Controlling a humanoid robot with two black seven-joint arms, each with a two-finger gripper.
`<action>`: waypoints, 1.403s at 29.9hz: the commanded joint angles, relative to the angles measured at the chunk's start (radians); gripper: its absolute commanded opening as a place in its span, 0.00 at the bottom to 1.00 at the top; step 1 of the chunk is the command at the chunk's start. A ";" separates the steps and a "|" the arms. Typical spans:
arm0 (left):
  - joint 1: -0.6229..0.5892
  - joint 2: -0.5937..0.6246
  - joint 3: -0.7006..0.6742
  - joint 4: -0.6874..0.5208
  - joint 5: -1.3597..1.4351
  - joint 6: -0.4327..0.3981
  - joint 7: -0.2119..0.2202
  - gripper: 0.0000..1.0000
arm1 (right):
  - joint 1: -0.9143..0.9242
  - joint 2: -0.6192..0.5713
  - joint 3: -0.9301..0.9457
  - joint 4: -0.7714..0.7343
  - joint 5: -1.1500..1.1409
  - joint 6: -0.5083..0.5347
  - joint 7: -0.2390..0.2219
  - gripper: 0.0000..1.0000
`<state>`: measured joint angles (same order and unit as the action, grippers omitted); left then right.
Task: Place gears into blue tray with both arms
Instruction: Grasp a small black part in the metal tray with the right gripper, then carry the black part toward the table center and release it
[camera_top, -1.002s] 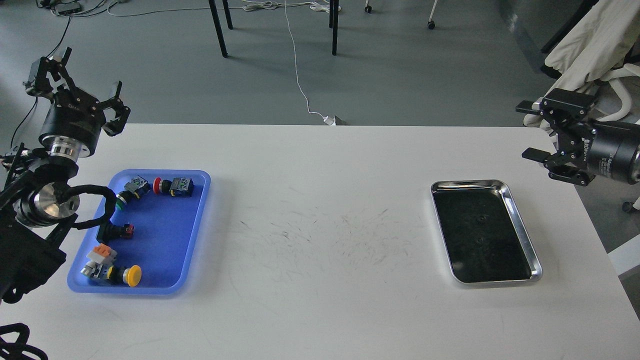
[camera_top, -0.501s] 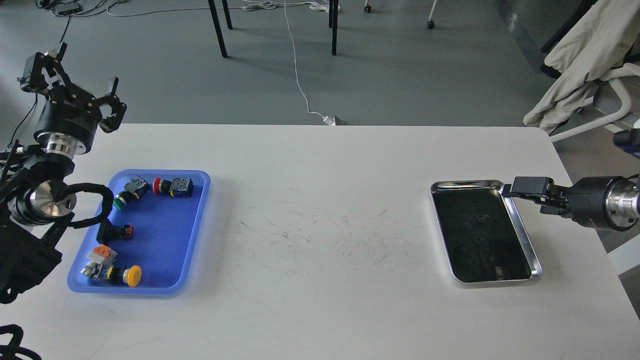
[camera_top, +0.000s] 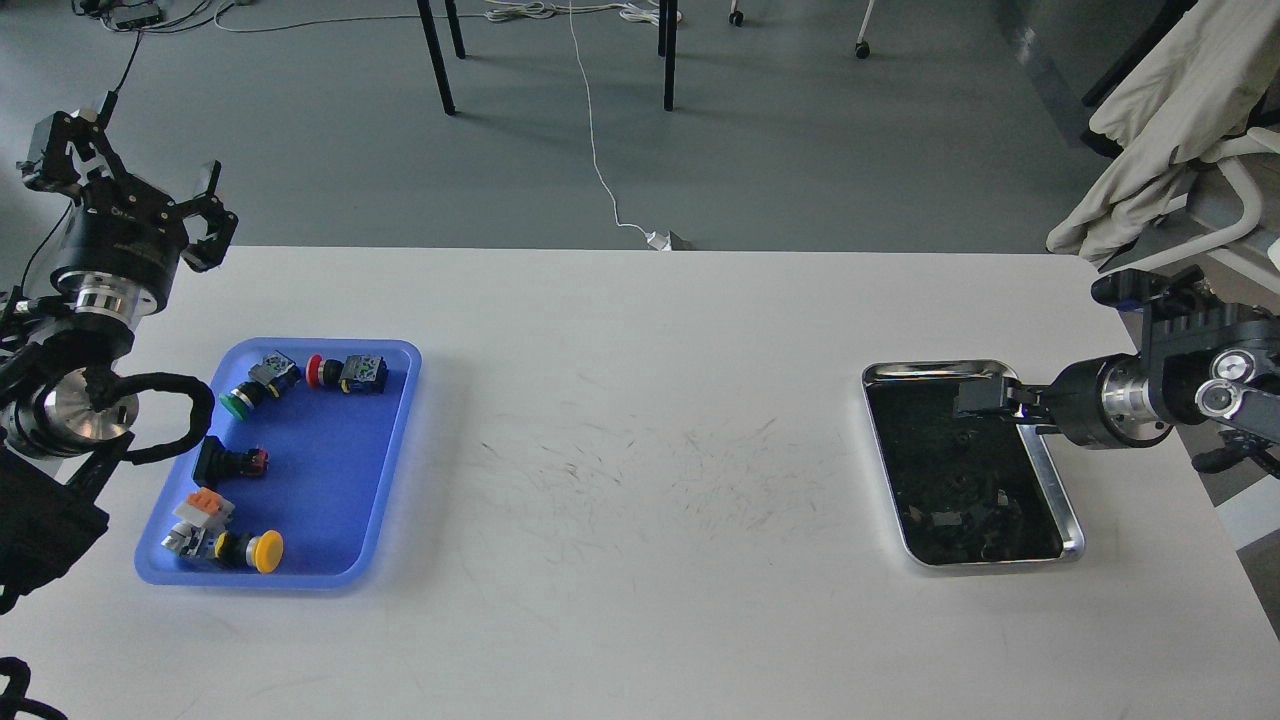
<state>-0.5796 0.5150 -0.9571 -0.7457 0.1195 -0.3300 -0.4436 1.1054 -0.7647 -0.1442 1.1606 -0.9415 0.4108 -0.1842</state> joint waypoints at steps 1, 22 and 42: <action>0.000 0.003 0.000 0.000 0.000 0.000 -0.001 0.98 | 0.011 0.056 -0.038 -0.042 0.000 -0.001 0.000 0.97; 0.001 0.014 0.000 0.000 0.002 0.000 -0.001 0.98 | 0.039 0.143 -0.155 -0.119 -0.002 0.003 0.006 0.57; 0.004 0.022 0.000 0.000 0.002 0.000 -0.003 0.98 | 0.152 0.134 -0.164 -0.082 -0.016 0.013 0.012 0.01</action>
<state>-0.5754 0.5369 -0.9572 -0.7455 0.1212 -0.3298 -0.4461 1.2036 -0.6213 -0.3100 1.0449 -0.9694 0.4251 -0.1703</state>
